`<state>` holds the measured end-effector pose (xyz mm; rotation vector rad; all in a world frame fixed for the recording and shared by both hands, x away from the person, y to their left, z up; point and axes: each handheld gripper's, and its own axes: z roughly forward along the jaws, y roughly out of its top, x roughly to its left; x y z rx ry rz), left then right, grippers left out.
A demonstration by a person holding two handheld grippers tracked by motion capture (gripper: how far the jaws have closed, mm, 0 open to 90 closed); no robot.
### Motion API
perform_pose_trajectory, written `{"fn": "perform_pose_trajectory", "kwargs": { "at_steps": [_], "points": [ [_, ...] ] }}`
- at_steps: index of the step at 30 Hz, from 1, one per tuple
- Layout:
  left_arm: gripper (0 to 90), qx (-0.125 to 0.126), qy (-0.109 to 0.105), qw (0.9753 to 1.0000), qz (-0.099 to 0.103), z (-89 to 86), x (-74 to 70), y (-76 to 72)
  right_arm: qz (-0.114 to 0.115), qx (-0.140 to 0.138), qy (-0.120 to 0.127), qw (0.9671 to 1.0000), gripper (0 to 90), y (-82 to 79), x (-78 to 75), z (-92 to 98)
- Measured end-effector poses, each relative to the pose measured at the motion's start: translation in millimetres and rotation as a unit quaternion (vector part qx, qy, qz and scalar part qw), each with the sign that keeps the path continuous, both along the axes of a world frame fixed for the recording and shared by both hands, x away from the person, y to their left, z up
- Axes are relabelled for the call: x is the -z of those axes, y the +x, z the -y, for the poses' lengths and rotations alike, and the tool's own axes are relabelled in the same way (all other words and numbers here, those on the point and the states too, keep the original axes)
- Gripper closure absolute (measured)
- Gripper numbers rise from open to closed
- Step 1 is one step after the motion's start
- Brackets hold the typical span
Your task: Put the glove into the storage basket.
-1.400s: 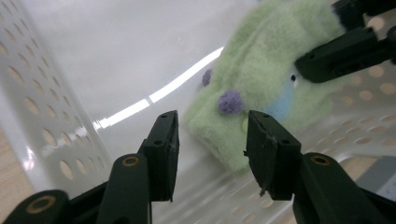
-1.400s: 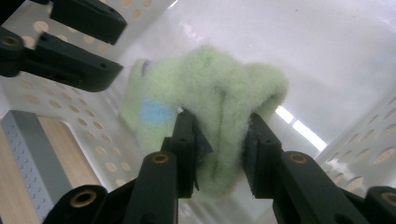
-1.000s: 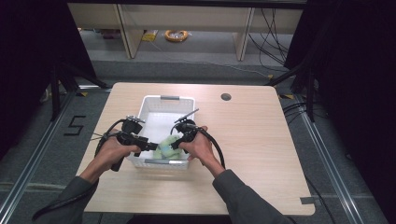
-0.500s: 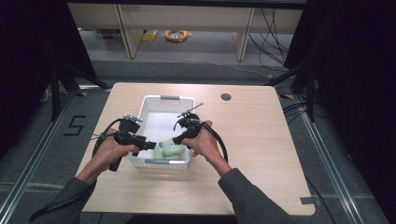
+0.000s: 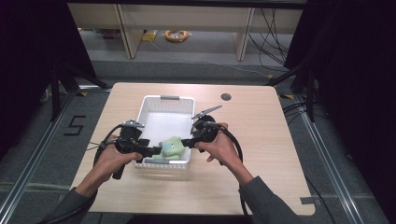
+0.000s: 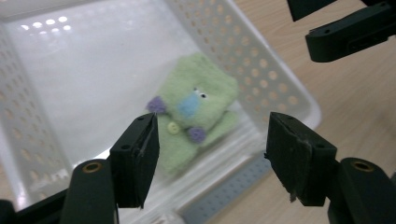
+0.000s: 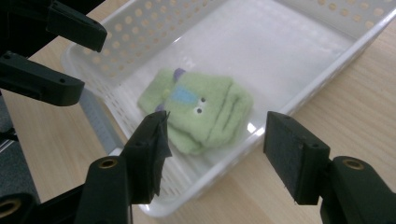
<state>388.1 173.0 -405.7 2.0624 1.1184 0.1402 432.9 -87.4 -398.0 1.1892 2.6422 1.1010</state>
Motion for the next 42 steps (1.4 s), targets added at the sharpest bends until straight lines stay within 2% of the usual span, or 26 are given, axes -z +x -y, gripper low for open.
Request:
{"fn": "perform_pose_trajectory", "kwargs": {
  "at_steps": [1, 2, 4, 5, 10, 13, 16, 17, 18, 19, 20, 22, 24, 25, 26, 27, 28, 29, 30, 31, 33, 35, 36, 37, 38, 42],
  "points": [
    [33.8, 0.006, -0.001, 1.0000, 0.002, 1.9, -0.7, -3.2, 0.009, 0.000, 0.002, 1.0000, 40.4, -1.6, 0.3, 3.3],
    [33.6, 0.008, -0.004, 0.9999, 0.004, 4.4, -1.0, -6.4, 0.007, 0.007, 0.006, 0.9999, 39.8, -4.1, 0.6, 5.6],
    [33.1, 0.016, -0.007, 0.9998, 0.009, 9.4, -2.6, -12.8, 0.017, -0.003, 0.016, 0.9997, 38.4, -6.8, 1.4, 11.4],
    [33.0, 0.017, -0.011, 0.9998, 0.009, 12.3, -3.5, -16.3, 0.013, 0.000, 0.019, 0.9997, 37.8, -9.4, 1.0, 13.2],
    [31.0, 0.035, -0.019, 0.9989, 0.024, 22.0, -4.1, -28.3, 0.033, -0.009, 0.026, 0.9991, 36.1, -17.0, 0.8, 26.1],
    [30.1, 0.043, -0.019, 0.9985, 0.027, 26.5, -2.4, -34.1, 0.030, -0.008, 0.035, 0.9989, 34.7, -22.8, 0.2, 33.4],
    [29.3, 0.043, -0.030, 0.9982, 0.029, 31.1, 0.5, -39.9, 0.040, -0.010, 0.037, 0.9985, 34.3, -26.4, 0.5, 41.8],
    [29.2, 0.049, -0.026, 0.9980, 0.031, 31.0, 1.2, -41.4, 0.033, -0.007, 0.041, 0.9986, 34.3, -29.2, -0.1, 43.9],
    [29.2, 0.043, -0.036, 0.9979, 0.033, 33.4, 2.7, -43.9, 0.044, -0.006, 0.044, 0.9980, 34.2, -29.8, 1.0, 46.6],
    [29.1, 0.049, -0.035, 0.9977, 0.032, 33.2, 3.1, -45.0, 0.044, -0.007, 0.044, 0.9980, 33.9, -31.7, 1.2, 49.9],
    [29.0, 0.043, -0.042, 0.9976, 0.035, 35.3, 4.2, -47.8, 0.044, -0.004, 0.048, 0.9979, 33.8, -33.2, 1.5, 51.4],
    [28.7, 0.052, -0.035, 0.9974, 0.035, 35.1, 4.9, -50.0, 0.045, -0.001, 0.047, 0.9979, 33.7, -36.2, 2.0, 56.7],
    [28.1, 0.046, -0.043, 0.9973, 0.038, 38.0, 7.5, -53.9, 0.045, 0.002, 0.053, 0.9976, 33.7, -39.5, 3.7, 60.9],
    [27.8, 0.048, -0.040, 0.9973, 0.038, 38.4, 8.6, -55.4, 0.053, -0.001, 0.053, 0.9972, 33.5, -39.5, 4.9, 64.1],
    [27.2, 0.057, -0.036, 0.9971, 0.035, 37.5, 9.4, -56.5, 0.049, 0.002, 0.062, 0.9969, 33.3, -41.2, 6.4, 65.6],
    [26.4, 0.048, -0.045, 0.9973, 0.035, 39.9, 11.6, -58.6, 0.041, 0.006, 0.067, 0.9969, 33.3, -43.5, 6.8, 67.6],
    [25.3, 0.054, -0.047, 0.9970, 0.029, 39.8, 13.2, -59.5, 0.041, 0.010, 0.066, 0.9969, 33.2, -45.0, 7.8, 70.3],
    [24.7, 0.054, -0.049, 0.9969, 0.029, 40.7, 14.8, -61.4, 0.052, 0.008, 0.062, 0.9967, 33.2, -44.7, 9.4, 73.9],
    [24.7, 0.058, -0.050, 0.9967, 0.028, 41.0, 16.4, -62.8, 0.047, 0.014, 0.070, 0.9964, 33.1, -46.7, 11.4, 75.0],
    [24.5, 0.055, -0.051, 0.9967, 0.030, 42.3, 18.0, -64.8, 0.047, 0.009, 0.072, 0.9963, 33.1, -46.8, 13.1, 77.9],
    [23.5, 0.064, -0.054, 0.9961, 0.030, 43.5, 20.2, -67.4, 0.044, 0.015, 0.067, 0.9967, 33.0, -49.7, 15.3, 82.2],
    [22.6, 0.063, -0.062, 0.9956, 0.032, 45.7, 22.6, -69.9, 0.043, 0.016, 0.074, 0.9962, 32.8, -51.4, 18.9, 85.2],
    [21.3, 0.064, -0.054, 0.9958, 0.035, 46.0, 23.2, -71.1, 0.039, 0.016, 0.077, 0.9962, 32.8, -53.2, 19.6, 86.2],
    [20.6, 0.066, -0.054, 0.9957, 0.036, 46.4, 24.2, -72.2, 0.038, 0.018, 0.078, 0.9960, 32.7, -54.6, 20.4, 87.6],
    [20.3, 0.065, -0.058, 0.9956, 0.036, 47.7, 26.0, -73.1, 0.048, 0.018, 0.077, 0.9957, 32.6, -54.6, 22.0, 89.9],
    [18.9, 0.067, -0.057, 0.9952, 0.043, 50.3, 31.2, -78.0, 0.040, 0.019, 0.079, 0.9959, 32.2, -59.9, 25.0, 94.0]
  ]
}}
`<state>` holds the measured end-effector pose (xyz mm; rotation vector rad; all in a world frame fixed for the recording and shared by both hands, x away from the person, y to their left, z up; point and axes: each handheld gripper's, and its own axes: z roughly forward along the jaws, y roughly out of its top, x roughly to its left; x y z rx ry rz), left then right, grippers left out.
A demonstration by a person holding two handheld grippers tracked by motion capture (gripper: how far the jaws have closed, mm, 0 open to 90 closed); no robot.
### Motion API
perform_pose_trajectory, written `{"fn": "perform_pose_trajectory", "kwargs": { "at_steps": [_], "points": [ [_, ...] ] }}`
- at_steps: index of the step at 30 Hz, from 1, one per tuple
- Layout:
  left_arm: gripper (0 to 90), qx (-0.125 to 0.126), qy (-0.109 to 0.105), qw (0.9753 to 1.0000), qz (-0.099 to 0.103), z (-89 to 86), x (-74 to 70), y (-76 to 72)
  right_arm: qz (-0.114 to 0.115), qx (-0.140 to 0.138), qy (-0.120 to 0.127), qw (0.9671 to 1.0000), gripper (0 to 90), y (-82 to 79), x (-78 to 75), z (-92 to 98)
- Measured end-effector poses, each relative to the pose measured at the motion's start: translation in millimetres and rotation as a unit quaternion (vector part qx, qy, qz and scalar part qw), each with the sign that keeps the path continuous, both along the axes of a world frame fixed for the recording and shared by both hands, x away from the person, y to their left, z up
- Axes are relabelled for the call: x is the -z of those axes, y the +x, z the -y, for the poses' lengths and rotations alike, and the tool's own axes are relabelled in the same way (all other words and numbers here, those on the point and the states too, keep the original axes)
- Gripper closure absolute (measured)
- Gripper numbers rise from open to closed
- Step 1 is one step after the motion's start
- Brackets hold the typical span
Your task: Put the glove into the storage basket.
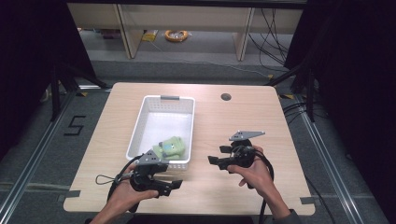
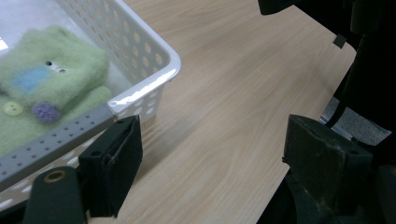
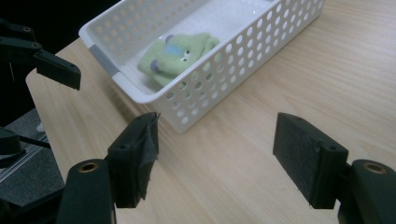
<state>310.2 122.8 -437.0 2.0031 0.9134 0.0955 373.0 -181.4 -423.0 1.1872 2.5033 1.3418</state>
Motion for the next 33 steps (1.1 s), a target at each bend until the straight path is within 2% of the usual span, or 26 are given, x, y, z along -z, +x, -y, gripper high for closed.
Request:
{"fn": "perform_pose_trajectory", "kwargs": {
  "at_steps": [3, 4, 5, 7, 8, 11, 13, 14, 17, 19, 20, 22, 23, 24, 25, 26, 27, 28, 29, 31, 32, 33],
  "points": [
    [18.1, 0.006, 0.000, 1.0000, -0.002, 0.9, 5.2, -3.9, 0.006, 0.002, 0.000, 1.0000, 32.1, -3.1, 3.4, 3.5],
    [17.8, 0.009, -0.003, 1.0000, -0.003, 1.3, 7.4, -4.7, 0.007, -0.005, -0.001, 1.0000, 32.1, -3.8, 4.3, 5.5],
    [17.4, 0.008, 0.000, 1.0000, -0.003, 1.6, 8.5, -5.7, 0.003, 0.002, -0.005, 1.0000, 32.0, -6.1, 4.1, 7.0],
    [17.1, 0.009, -0.001, 1.0000, -0.003, 2.3, 12.5, -7.1, -0.003, 0.005, 0.007, 1.0000, 31.7, -9.0, 5.6, 7.7],
    [16.9, 0.008, 0.000, 1.0000, -0.004, 2.7, 13.7, -7.9, 0.003, -0.002, 0.005, 1.0000, 31.3, -8.6, 6.9, 10.2],
    [16.8, 0.010, 0.003, 0.9999, -0.004, 2.7, 17.4, -8.9, -0.005, 0.005, 0.007, 0.9999, 30.9, -12.9, 8.8, 11.9],
    [16.7, 0.010, 0.000, 0.9999, -0.006, 2.9, 19.2, -9.5, -0.001, 0.006, 0.000, 1.0000, 30.8, -14.0, 10.4, 14.8],
    [16.7, 0.012, 0.000, 0.9999, -0.006, 2.8, 20.0, -9.7, 0.002, 0.004, 0.005, 1.0000, 30.7, -13.7, 12.3, 15.9],
    [16.8, 0.009, 0.008, 0.9999, -0.001, 2.5, 21.5, -11.5, -0.008, 0.005, 0.004, 1.0000, 30.4, -16.4, 15.0, 18.4],
    [16.8, 0.011, 0.009, 0.9999, -0.004, 2.7, 22.8, -12.5, -0.006, 0.006, 0.003, 1.0000, 30.2, -18.1, 16.5, 20.2],
    [16.7, 0.014, 0.005, 0.9999, -0.004, 2.8, 24.2, -12.7, -0.014, 0.007, 0.004, 0.9999, 30.1, -19.7, 16.5, 20.7],
    [16.7, 0.010, 0.006, 0.9999, -0.010, 3.5, 25.2, -14.6, -0.011, 0.007, 0.007, 0.9999, 30.0, -20.9, 18.2, 21.9],
    [16.7, 0.013, 0.009, 0.9999, -0.006, 3.3, 25.5, -15.0, -0.002, 0.002, -0.001, 1.0000, 29.9, -20.4, 18.7, 23.9],
    [16.8, 0.013, 0.008, 0.9999, -0.005, 3.8, 26.6, -15.8, -0.016, 0.008, 0.006, 0.9998, 29.7, -23.1, 18.7, 23.4],
    [16.7, 0.011, 0.010, 0.9999, -0.004, 4.2, 27.2, -16.9, -0.020, 0.009, 0.005, 0.9997, 29.6, -25.0, 18.6, 23.8],
    [16.7, 0.012, 0.010, 0.9999, -0.005, 4.1, 27.6, -17.0, -0.001, 0.000, 0.002, 1.0000, 29.5, -23.9, 20.1, 25.9],
    [16.7, 0.013, 0.014, 0.9998, -0.004, 3.9, 27.9, -17.3, -0.016, 0.008, 0.006, 0.9998, 29.4, -26.9, 19.6, 25.0],
    [16.7, 0.016, 0.008, 0.9998, -0.006, 4.5, 29.2, -17.4, -0.015, 0.006, 0.008, 0.9998, 29.1, -27.6, 20.3, 25.1],
    [16.7, 0.013, 0.013, 0.9998, -0.009, 4.6, 29.6, -18.4, -0.005, -0.001, 0.006, 1.0000, 28.9, -27.1, 21.6, 26.8],
    [16.7, 0.014, 0.016, 0.9998, -0.005, 4.9, 31.2, -19.4, -0.011, 0.004, 0.008, 0.9999, 27.9, -31.5, 22.6, 26.5],
    [16.8, 0.019, 0.019, 0.9996, -0.003, 4.8, 32.4, -19.4, -0.004, 0.001, 0.002, 1.0000, 27.7, -31.7, 23.8, 27.8],
    [16.7, 0.014, 0.012, 0.9998, -0.008, 5.9, 34.2, -20.7, -0.020, 0.004, 0.008, 0.9998, 27.7, -35.1, 24.3, 26.8]
  ]
}}
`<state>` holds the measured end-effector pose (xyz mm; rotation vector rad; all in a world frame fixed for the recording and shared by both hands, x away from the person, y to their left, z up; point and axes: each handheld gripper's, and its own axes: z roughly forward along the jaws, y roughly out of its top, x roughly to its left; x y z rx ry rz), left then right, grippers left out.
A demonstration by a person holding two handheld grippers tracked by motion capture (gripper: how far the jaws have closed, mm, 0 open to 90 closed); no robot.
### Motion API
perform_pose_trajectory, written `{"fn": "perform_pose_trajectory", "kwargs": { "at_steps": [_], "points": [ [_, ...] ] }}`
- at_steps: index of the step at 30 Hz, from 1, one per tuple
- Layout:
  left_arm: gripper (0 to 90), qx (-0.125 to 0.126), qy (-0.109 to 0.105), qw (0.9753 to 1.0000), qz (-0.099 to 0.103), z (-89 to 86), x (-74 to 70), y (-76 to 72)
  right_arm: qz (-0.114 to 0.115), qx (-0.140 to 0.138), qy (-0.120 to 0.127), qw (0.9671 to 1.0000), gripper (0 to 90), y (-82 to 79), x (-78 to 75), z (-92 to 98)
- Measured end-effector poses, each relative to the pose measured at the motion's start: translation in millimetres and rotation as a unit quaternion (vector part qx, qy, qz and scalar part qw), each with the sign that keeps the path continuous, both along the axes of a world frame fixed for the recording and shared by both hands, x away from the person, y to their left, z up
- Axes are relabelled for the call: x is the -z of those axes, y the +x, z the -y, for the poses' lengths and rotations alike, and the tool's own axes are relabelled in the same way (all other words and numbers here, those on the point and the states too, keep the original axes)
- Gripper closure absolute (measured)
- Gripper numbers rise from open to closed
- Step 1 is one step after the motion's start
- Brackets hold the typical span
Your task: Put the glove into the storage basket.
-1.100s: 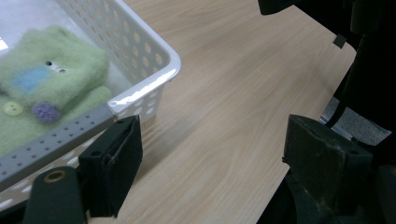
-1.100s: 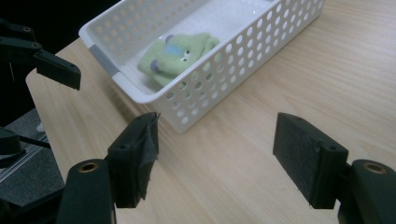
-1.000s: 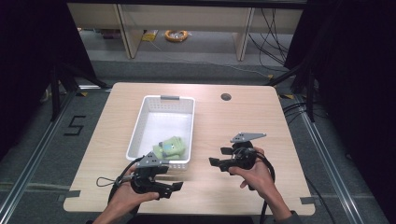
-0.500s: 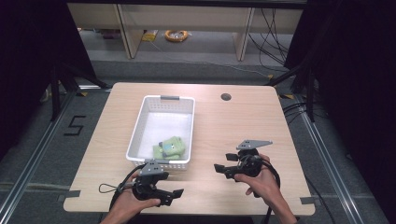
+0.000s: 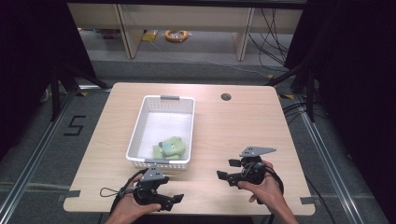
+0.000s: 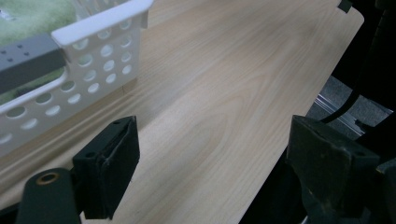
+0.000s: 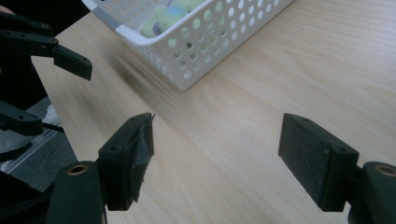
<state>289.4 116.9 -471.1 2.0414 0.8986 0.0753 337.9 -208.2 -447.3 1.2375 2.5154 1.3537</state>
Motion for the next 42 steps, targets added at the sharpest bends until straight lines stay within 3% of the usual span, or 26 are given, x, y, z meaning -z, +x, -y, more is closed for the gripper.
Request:
{"fn": "perform_pose_trajectory", "kwargs": {
  "at_steps": [4, 5, 6, 9, 12, 14, 15, 17, 18, 19, 20, 21, 22, 23, 26, 27, 28, 29, 30, 31, 33, 36, 37, 39, 40, 42],
  "points": [
    [16.8, 0.012, 0.017, 0.9998, 0.000, 0.2, 5.7, -2.4, 0.013, -0.007, -0.005, 0.9999, 27.1, -3.3, 5.8, 4.0],
    [16.8, 0.003, 0.014, 0.9999, -0.005, 1.9, 7.4, -4.2, 0.015, -0.010, -0.003, 0.9998, 26.5, -4.2, 7.7, 4.8],
    [16.8, 0.010, 0.019, 0.9998, 0.000, 2.0, 8.3, -4.4, 0.000, -0.007, 0.000, 1.0000, 26.0, -7.4, 8.5, 4.4],
    [16.8, 0.013, 0.023, 0.9997, 0.002, 2.3, 10.3, -5.8, 0.017, -0.008, -0.011, 0.9998, 25.7, -10.1, 13.7, 7.9],
    [16.7, 0.016, 0.029, 0.9994, 0.004, 0.9, 11.4, -7.0, 0.002, -0.012, -0.004, 0.9999, 25.3, -12.9, 17.7, 9.4],
    [16.8, 0.015, 0.030, 0.9994, 0.003, 0.2, 12.6, -8.4, 0.015, -0.011, -0.019, 0.9996, 25.1, -13.5, 20.7, 12.7],
    [16.7, 0.014, 0.040, 0.9991, 0.003, -0.7, 13.3, -8.4, -0.003, -0.011, -0.008, 0.9999, 25.1, -15.9, 22.5, 12.3],
    [16.8, 0.014, 0.031, 0.9994, 0.005, 0.3, 15.5, -10.1, -0.010, -0.009, -0.007, 0.9999, 25.1, -18.3, 25.4, 13.0],
    [16.7, 0.016, 0.039, 0.9991, 0.006, -0.6, 16.3, -10.0, 0.006, -0.017, -0.014, 0.9997, 25.1, -17.2, 27.0, 14.6],
    [16.8, 0.021, 0.040, 0.9990, 0.004, -1.0, 16.7, -10.7, 0.006, -0.011, -0.019, 0.9997, 25.0, -18.8, 27.9, 15.2],
    [16.8, 0.019, 0.044, 0.9988, 0.003, -0.9, 17.6, -11.2, -0.013, -0.010, -0.014, 0.9998, 25.0, -21.9, 28.3, 14.2],
    [16.8, 0.015, 0.046, 0.9988, 0.002, -0.8, 18.6, -11.7, -0.008, -0.013, -0.018, 0.9997, 24.9, -22.7, 29.8, 14.6],
    [16.8, 0.017, 0.037, 0.9991, 0.002, -0.5, 18.5, -12.9, 0.012, -0.019, -0.023, 0.9995, 24.7, -22.1, 32.7, 15.3],
    [16.8, 0.019, 0.039, 0.9990, 0.006, -1.0, 18.4, -13.0, -0.001, -0.025, -0.015, 0.9996, 24.6, -23.2, 34.3, 14.7],
    [16.8, 0.021, 0.047, 0.9987, 0.007, -3.3, 18.7, -14.0, -0.008, -0.019, -0.025, 0.9995, 24.3, -29.8, 34.2, 14.2],
    [16.8, 0.013, 0.031, 0.9994, 0.006, -1.4, 19.9, -16.1, 0.001, -0.026, -0.025, 0.9993, 24.1, -29.1, 35.9, 15.1],
    [16.8, 0.013, 0.031, 0.9994, 0.005, -1.5, 20.5, -16.9, 0.006, -0.022, -0.033, 0.9992, 24.0, -31.1, 35.5, 15.9],
    [16.8, 0.024, 0.050, 0.9984, 0.007, -3.9, 20.2, -16.6, 0.003, -0.026, -0.028, 0.9993, 23.9, -32.3, 36.4, 16.0],
    [16.8, 0.012, 0.040, 0.9991, 0.000, -2.0, 22.2, -18.8, 0.008, -0.024, -0.028, 0.9993, 23.8, -33.8, 37.3, 16.4],
    [16.8, 0.015, 0.035, 0.9993, 0.004, -1.0, 23.1, -20.2, 0.003, -0.025, -0.026, 0.9993, 23.8, -35.7, 37.6, 16.7],
    [16.8, 0.020, 0.047, 0.9987, 0.000, -1.1, 24.7, -23.0, -0.001, -0.015, -0.032, 0.9994, 23.7, -41.2, 38.0, 16.7],
    [16.8, 0.024, 0.049, 0.9985, -0.002, 2.2, 28.9, -28.2, 0.008, -0.023, -0.040, 0.9989, 23.5, -45.0, 42.2, 18.9],
    [16.8, 0.026, 0.060, 0.9979, -0.005, 3.1, 31.3, -29.9, 0.010, -0.020, -0.047, 0.9986, 23.3, -47.0, 43.1, 19.3],
    [16.8, 0.030, 0.059, 0.9978, -0.006, 5.6, 33.4, -33.7, -0.006, -0.011, -0.041, 0.9991, 23.1, -53.1, 44.8, 18.1],
    [16.9, 0.030, 0.060, 0.9977, -0.007, 6.8, 34.6, -35.2, 0.009, -0.023, -0.043, 0.9987, 23.1, -52.0, 46.9, 20.0],
    [17.1, 0.031, 0.063, 0.9975, -0.003, 8.9, 35.5, -38.1, 0.011, -0.025, -0.055, 0.9981, 23.1, -55.3, 47.1, 21.5]
  ]
}}
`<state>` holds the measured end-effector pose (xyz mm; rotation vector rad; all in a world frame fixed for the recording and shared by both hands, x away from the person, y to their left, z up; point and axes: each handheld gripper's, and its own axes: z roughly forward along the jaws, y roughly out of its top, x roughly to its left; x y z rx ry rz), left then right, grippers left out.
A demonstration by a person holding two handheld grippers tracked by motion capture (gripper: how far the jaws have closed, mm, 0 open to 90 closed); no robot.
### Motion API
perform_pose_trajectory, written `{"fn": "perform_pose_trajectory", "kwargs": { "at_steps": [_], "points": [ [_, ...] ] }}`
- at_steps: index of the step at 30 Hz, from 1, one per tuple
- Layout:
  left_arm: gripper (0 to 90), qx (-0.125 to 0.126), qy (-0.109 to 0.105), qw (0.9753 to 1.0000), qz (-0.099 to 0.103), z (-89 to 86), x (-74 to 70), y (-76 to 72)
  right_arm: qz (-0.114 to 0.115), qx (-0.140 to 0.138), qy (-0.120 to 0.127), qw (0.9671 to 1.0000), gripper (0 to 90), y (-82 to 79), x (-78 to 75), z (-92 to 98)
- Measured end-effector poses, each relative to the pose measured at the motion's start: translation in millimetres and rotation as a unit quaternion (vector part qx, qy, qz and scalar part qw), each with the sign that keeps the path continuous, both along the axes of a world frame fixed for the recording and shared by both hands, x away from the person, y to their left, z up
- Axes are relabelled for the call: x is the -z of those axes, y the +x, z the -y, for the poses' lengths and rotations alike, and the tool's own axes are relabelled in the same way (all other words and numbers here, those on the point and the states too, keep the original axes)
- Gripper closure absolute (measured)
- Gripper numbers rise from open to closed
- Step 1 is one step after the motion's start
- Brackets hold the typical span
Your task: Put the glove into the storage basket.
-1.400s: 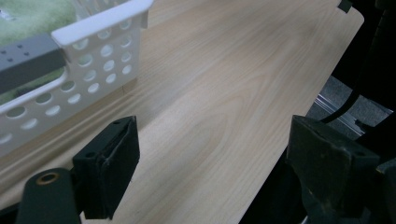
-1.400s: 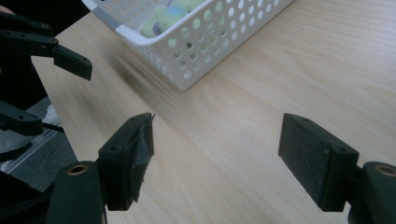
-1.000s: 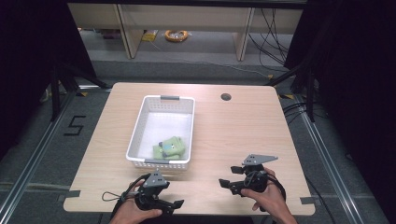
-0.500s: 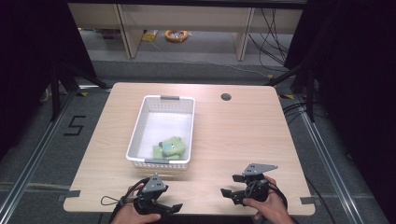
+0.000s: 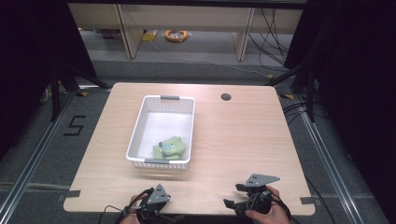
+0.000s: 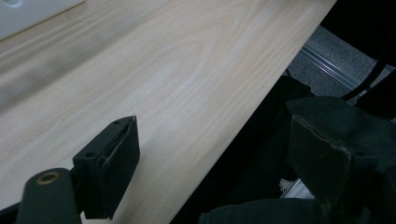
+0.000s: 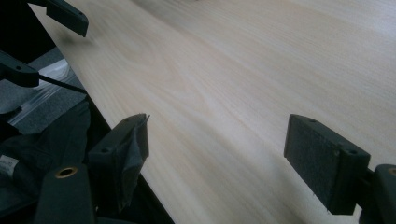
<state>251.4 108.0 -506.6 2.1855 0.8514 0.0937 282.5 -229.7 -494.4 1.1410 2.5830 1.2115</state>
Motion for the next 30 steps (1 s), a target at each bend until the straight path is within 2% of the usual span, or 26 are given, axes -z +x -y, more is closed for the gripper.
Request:
{"fn": "perform_pose_trajectory", "kwargs": {
  "at_steps": [1, 2, 3, 4, 5, 7, 8, 9, 10, 11, 12, 13, 15, 16, 18, 19, 20, 22, 23, 24, 25, 26, 28, 29, 30],
  "points": [
    [17.1, 0.002, -0.006, 1.0000, -0.003, 1.2, -0.2, -1.4, 0.008, 0.001, -0.006, 0.9999, 22.9, -1.8, 0.3, 0.6],
    [17.1, 0.003, 0.000, 1.0000, 0.007, 1.9, -0.2, -1.2, 0.009, 0.000, -0.009, 0.9999, 22.8, -2.8, 0.5, 0.7],
    [17.1, 0.010, 0.000, 0.9999, 0.007, 1.0, -2.0, -1.8, 0.006, -0.012, -0.004, 0.9999, 22.6, -2.8, 1.9, 1.1],
    [17.2, 0.001, -0.010, 0.9999, 0.004, 1.7, -2.1, -2.4, 0.012, 0.001, -0.013, 0.9998, 22.1, -5.1, 1.4, 1.0],
    [17.4, -0.003, -0.006, 0.9999, 0.010, 0.5, -2.9, -2.0, 0.016, 0.000, -0.013, 0.9998, 22.0, -6.1, 1.9, 1.5],
    [17.3, -0.003, -0.013, 0.9998, 0.011, -0.8, -3.2, -1.5, 0.009, -0.003, -0.009, 0.9999, 22.0, -7.6, 2.8, 1.0],
    [17.3, -0.009, -0.010, 0.9999, 0.006, -2.0, -2.8, -1.2, 0.018, -0.003, -0.016, 0.9997, 21.9, -8.2, 2.4, 1.9],
    [17.3, -0.003, -0.004, 0.9999, 0.010, -3.2, -3.4, -0.4, 0.020, -0.001, -0.016, 0.9997, 21.7, -8.9, 2.6, 1.7],
    [17.3, -0.011, -0.008, 0.9999, 0.005, -2.7, -2.6, -0.4, 0.017, -0.001, -0.012, 0.9998, 21.5, -9.2, 3.1, 1.3],
    [17.3, -0.008, -0.002, 0.9999, 0.010, -3.4, -2.4, 0.7, 0.012, -0.014, -0.010, 0.9998, 21.5, -8.1, 3.1, 2.1],
    [17.3, -0.008, -0.005, 0.9999, 0.009, -3.0, -2.5, 0.3, 0.007, -0.008, -0.007, 0.9999, 21.5, -9.5, 2.7, 1.9],
    [17.3, -0.001, -0.003, 0.9999, 0.011, -3.4, -2.4, 0.9, 0.018, -0.005, -0.011, 0.9998, 21.4, -10.1, 2.2, 2.5],
    [17.3, -0.003, -0.001, 0.9999, 0.011, -3.1, -1.5, 1.0, 0.013, -0.014, -0.008, 0.9998, 21.3, -9.1, 2.8, 3.2],
    [17.3, -0.010, -0.004, 0.9999, 0.005, -2.3, -0.5, 0.5, 0.013, -0.013, -0.007, 0.9998, 21.3, -9.5, 2.7, 3.3],
    [17.3, -0.007, -0.006, 0.9999, 0.004, -2.4, -1.4, 0.1, 0.015, -0.011, -0.008, 0.9998, 21.3, -10.0, 2.4, 3.6],
    [17.3, -0.001, -0.002, 0.9999, 0.013, -3.4, -2.3, 1.1, 0.018, -0.005, -0.007, 0.9998, 21.3, -10.6, 2.5, 3.3],
    [17.3, 0.000, -0.002, 0.9999, 0.012, -3.9, -2.5, 1.6, 0.025, 0.000, -0.011, 0.9996, 21.3, -11.2, 1.9, 3.7],
    [17.3, -0.015, -0.004, 0.9999, 0.008, -3.7, -1.4, 1.5, 0.026, 0.000, -0.008, 0.9996, 21.3, -11.1, 2.3, 3.7],
    [17.3, -0.012, -0.004, 0.9999, 0.010, -4.3, -1.7, 2.0, 0.020, -0.012, -0.007, 0.9997, 21.2, -9.8, 2.2, 4.6],
    [17.3, -0.008, -0.001, 0.9999, 0.015, -5.1, -2.2, 2.8, 0.020, -0.011, -0.007, 0.9997, 21.1, -9.9, 2.2, 4.6],
    [17.3, -0.015, -0.010, 0.9998, 0.013, -4.0, -1.8, 2.1, 0.021, -0.011, -0.007, 0.9997, 21.2, -9.9, 2.2, 4.7],
    [17.3, -0.008, 0.001, 0.9998, 0.016, -5.8, -2.6, 3.3, 0.028, -0.001, -0.011, 0.9996, 21.1, -11.0, 1.8, 4.4],
    [17.3, -0.017, -0.005, 0.9998, 0.009, -5.2, -1.9, 3.0, 0.027, 0.002, -0.012, 0.9996, 20.9, -11.0, 1.7, 4.9],
    [17.3, -0.009, -0.004, 0.9999, 0.014, -6.3, -2.4, 4.0, 0.025, 0.002, -0.012, 0.9996, 20.9, -11.0, 1.7, 5.4],
    [17.3, -0.019, -0.003, 0.9998, 0.011, -6.6, -1.8, 4.6, 0.028, 0.003, -0.014, 0.9995, 20.9, -10.4, 2.1, 6.2]
  ]
}}
